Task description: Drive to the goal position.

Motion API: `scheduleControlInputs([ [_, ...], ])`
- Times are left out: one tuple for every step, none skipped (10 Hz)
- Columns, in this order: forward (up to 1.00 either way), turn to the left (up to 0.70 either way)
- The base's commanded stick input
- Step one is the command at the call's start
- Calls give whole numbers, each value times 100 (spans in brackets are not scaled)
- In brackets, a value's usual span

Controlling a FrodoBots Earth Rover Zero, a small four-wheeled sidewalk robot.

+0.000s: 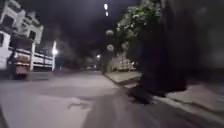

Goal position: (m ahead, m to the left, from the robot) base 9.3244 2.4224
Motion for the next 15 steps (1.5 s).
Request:
scheduleControlInputs([
  [70, 0],
  [70, 0],
  [70, 0],
  [70, 0],
  [70, 0],
  [70, 0],
  [70, 0],
  [70, 0],
  [70, 0],
  [70, 0],
  [70, 0],
  [70, 0],
  [70, 0],
  [70, 0],
  [70, 0],
])
